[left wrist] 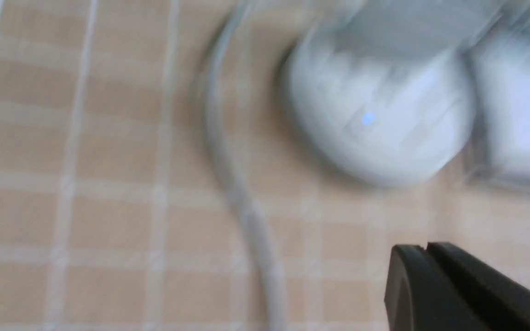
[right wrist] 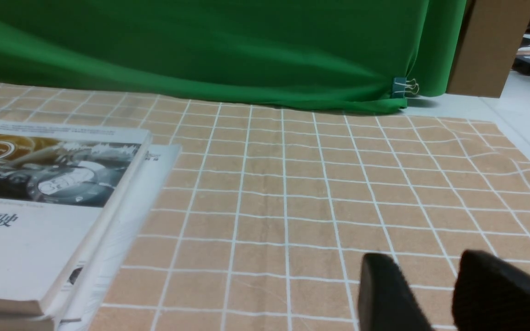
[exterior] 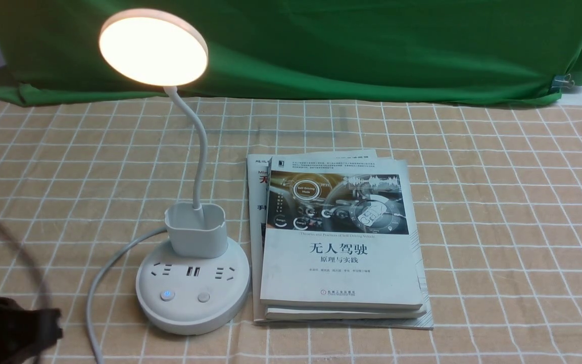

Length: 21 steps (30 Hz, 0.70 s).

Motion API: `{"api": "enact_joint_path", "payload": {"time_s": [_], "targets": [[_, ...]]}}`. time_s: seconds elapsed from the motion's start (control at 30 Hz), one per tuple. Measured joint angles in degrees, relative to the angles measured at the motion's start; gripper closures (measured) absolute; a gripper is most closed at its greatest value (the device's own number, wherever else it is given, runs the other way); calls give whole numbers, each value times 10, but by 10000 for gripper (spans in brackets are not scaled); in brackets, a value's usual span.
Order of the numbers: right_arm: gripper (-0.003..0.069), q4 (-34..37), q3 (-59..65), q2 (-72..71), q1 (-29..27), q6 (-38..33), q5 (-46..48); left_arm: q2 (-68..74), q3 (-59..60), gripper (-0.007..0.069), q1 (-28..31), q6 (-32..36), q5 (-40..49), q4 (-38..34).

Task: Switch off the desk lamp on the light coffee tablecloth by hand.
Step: 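Press the power button on the round power strip under the lamp with the left gripper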

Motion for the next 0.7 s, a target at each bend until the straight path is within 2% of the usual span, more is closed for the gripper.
{"api": "enact_joint_path", "payload": {"time_s": [0.13, 0.37, 0.7], "targets": [[417, 0, 0, 0, 0, 0, 0, 122, -47, 617, 0, 18, 36, 28], [417, 0, 0, 0, 0, 0, 0, 231, -87, 617, -21, 43, 35, -11], [417, 0, 0, 0, 0, 0, 0, 351, -189, 617, -204, 21, 11, 0]]}}
